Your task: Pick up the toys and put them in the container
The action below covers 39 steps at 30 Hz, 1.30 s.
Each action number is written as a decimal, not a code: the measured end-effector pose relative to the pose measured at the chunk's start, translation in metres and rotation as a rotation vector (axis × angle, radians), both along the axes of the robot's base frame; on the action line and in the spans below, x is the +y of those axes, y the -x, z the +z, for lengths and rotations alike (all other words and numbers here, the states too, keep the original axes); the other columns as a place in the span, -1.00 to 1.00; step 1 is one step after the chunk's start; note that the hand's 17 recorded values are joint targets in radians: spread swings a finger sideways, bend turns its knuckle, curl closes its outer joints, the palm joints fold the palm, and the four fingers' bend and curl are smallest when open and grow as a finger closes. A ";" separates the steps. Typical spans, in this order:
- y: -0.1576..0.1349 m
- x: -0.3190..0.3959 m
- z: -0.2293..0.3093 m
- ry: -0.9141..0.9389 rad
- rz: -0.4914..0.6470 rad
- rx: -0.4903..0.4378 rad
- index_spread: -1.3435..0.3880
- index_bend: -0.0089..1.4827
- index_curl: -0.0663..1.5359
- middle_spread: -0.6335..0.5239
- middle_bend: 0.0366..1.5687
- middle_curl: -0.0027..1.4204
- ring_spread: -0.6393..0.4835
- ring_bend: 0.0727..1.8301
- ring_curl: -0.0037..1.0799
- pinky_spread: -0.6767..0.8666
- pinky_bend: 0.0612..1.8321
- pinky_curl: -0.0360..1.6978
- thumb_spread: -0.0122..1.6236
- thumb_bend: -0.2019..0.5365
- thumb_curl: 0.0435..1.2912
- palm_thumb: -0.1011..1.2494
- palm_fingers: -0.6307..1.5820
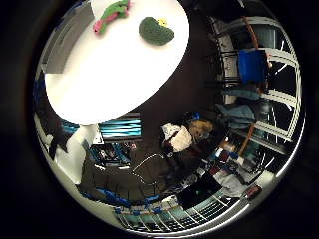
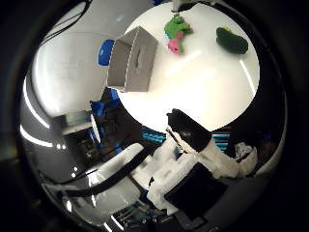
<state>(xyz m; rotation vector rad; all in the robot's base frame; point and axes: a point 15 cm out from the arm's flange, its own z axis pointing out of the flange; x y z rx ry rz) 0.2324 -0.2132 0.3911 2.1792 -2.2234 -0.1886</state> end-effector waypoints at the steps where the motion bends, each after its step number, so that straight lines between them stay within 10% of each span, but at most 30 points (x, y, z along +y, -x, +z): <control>1: 0.000 0.000 -0.001 -0.002 0.000 0.002 0.03 -0.74 -0.50 0.18 -0.81 -0.59 0.51 -0.86 -0.58 0.45 -0.76 -0.62 0.55 -0.49 -0.65 0.08 -0.16; 13: -0.011 -0.008 0.006 0.015 0.001 -0.023 0.06 -0.78 -0.55 0.20 -0.79 -0.58 0.51 -0.82 -0.55 0.45 -0.72 -0.61 0.54 -0.50 -0.65 0.05 -0.20; 39: -0.149 -0.136 -0.030 0.080 -0.155 -0.225 0.12 -0.79 -0.62 0.31 -0.78 -0.54 0.53 -0.71 -0.51 0.44 -0.53 -0.60 0.45 -0.51 -0.64 -0.10 -0.33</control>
